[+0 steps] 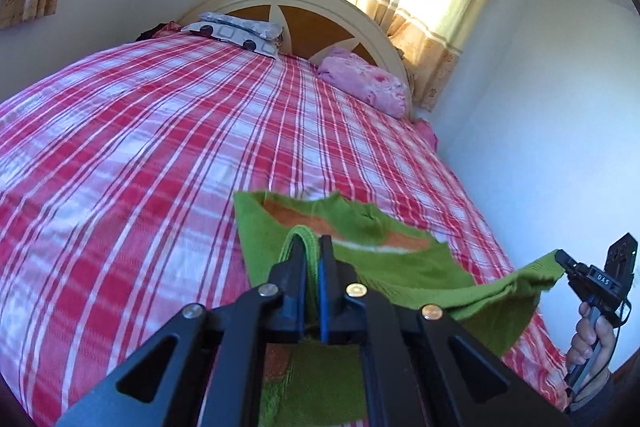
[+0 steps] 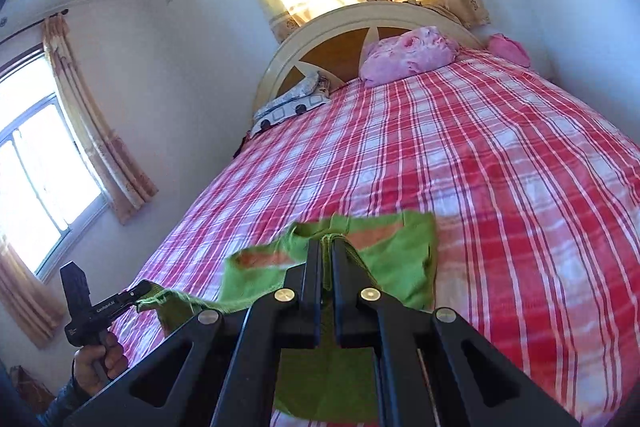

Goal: Fold small clothes
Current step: 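Lift the hem with both tools and fold it over toward the collar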

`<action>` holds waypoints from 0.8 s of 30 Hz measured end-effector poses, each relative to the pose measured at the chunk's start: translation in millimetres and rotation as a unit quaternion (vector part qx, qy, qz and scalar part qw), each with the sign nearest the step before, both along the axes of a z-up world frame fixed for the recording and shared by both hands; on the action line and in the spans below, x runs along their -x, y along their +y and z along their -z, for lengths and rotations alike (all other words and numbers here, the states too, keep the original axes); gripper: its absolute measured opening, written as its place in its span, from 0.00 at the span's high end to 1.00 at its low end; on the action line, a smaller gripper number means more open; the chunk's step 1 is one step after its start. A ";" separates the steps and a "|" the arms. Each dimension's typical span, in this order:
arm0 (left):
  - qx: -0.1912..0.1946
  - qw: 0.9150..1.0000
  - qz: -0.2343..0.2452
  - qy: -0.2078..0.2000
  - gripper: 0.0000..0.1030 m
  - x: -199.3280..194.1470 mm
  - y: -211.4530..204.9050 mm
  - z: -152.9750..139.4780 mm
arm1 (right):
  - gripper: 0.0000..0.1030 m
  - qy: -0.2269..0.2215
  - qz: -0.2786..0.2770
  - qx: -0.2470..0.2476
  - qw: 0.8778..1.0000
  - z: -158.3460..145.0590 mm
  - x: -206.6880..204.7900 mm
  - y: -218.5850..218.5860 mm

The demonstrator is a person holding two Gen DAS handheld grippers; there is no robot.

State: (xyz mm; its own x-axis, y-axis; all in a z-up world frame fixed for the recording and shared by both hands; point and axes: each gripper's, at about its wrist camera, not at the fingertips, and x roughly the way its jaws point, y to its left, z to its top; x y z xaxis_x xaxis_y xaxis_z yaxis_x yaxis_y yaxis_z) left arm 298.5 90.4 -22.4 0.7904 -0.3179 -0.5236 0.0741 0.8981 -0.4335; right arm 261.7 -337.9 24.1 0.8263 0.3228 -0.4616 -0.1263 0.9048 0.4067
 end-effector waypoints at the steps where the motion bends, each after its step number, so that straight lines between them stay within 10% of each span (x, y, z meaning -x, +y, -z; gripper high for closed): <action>1: -0.003 1.000 -0.001 0.002 0.95 -11.7 -0.9 0.0 | 0.97 0.002 0.002 0.001 1.000 0.1 -8.4 -0.9; 24: -0.070 0.993 -0.017 0.093 0.89 -154.7 -21.1 82.1 | 0.92 0.168 0.058 0.010 0.984 125.4 -224.5 -35.8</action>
State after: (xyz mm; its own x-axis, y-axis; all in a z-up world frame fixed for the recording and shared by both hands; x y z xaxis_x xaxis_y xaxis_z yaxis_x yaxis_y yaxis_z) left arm 453.2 69.3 -104.5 0.6852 -0.2059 -0.6987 -0.0278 0.9511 -0.3075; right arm 486.3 -373.6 -101.3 0.6571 0.2229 -0.7201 0.1175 0.9134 0.3898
